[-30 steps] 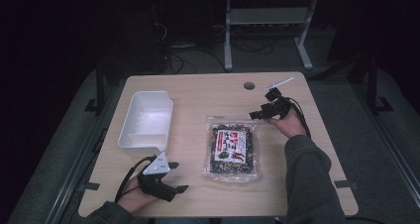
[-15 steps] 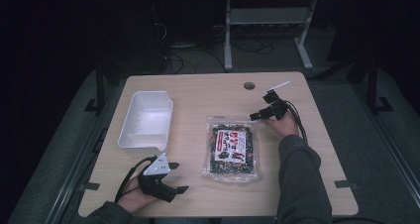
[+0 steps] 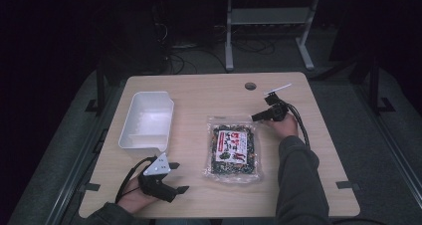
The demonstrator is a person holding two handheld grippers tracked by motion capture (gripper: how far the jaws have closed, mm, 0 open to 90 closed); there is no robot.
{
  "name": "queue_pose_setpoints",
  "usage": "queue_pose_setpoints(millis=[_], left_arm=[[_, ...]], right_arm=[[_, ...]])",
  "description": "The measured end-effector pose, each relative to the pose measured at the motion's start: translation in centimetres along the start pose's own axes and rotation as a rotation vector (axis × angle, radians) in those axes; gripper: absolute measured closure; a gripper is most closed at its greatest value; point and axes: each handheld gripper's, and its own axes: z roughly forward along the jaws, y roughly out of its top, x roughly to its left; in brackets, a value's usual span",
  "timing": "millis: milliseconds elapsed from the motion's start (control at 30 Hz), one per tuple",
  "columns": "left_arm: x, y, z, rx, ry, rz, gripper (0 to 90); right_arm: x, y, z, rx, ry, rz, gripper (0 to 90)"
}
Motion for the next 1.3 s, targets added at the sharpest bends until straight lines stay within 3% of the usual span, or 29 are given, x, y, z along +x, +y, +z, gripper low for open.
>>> queue_pose_setpoints(millis=[33, 100, 133, 233, 400, 533, 700, 933, 1300], left_arm=[[0.0, 0.0, 0.0, 0.0, 0.0, 0.0, 17.0], [0.0, 0.0, 0.0, 0.001, 0.002, 0.001, 17.0], [-0.1, 0.0, 0.0, 0.002, 0.01, 0.007, 17.0], [0.0, 0.0, 0.0, 0.002, 0.013, 0.006, 17.0], [0.0, 0.1, 0.0, -0.006, 0.015, 0.001, 17.1], [-0.1, 0.2, 0.1, -0.018, -0.023, -0.022, 19.2], [-0.2, 0.4, 0.2, -0.032, -0.042, -0.036, 19.9], [-0.3, 1.1, 0.6, -0.054, -0.059, -0.055, 20.4], [0.2, 2.4, 2.3, -0.068, -0.055, -0.094, 19.4]], right_arm=[[0.1, -0.1, -0.3, -0.007, -0.012, -0.016, 77.2], [0.1, -0.1, -0.5, -0.016, -0.004, -0.019, 80.0], [0.3, -0.1, -1.1, -0.04, 0.005, -0.045, 87.5], [0.5, -0.1, -1.6, -0.048, 0.012, -0.061, 89.4], [1.2, -0.2, -3.2, -0.079, 0.021, -0.103, 89.7], [1.6, -0.5, -4.7, -0.128, 0.045, -0.118, 89.8], [2.4, -0.9, -6.9, -0.178, 0.066, -0.144, 89.8], [4.6, -1.9, -10.4, -0.257, 0.091, -0.219, 89.8], [7.7, -2.5, -13.6, -0.333, 0.147, -0.314, 89.8]])
